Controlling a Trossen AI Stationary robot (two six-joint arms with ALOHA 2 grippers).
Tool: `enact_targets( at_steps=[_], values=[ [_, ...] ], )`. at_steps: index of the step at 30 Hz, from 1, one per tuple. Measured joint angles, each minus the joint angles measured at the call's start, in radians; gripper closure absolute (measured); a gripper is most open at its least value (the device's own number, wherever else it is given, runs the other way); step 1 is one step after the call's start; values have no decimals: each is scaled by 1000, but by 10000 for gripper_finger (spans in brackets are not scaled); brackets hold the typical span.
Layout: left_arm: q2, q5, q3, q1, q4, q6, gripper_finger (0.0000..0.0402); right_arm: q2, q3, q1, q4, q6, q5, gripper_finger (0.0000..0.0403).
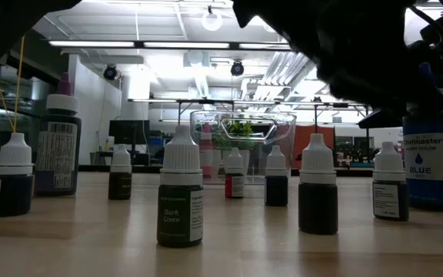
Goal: Pick & Place food coloring
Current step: Put the large blue food coloring bottle into the transparent bin
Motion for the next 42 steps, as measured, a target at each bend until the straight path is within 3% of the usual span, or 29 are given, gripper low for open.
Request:
enact_targets(
  at_steps=[10,20,42],
  values=[
    [8,-25,1,0,-3,-1,196,0,0,0,1,0,0,402],
    [5,-20,2,1,-19,-1,289,0,0,0,1,0,0,402],
    [3,-17,82,1,-143,-8,297,0,0,0,1,0,0,402]
  ],
)
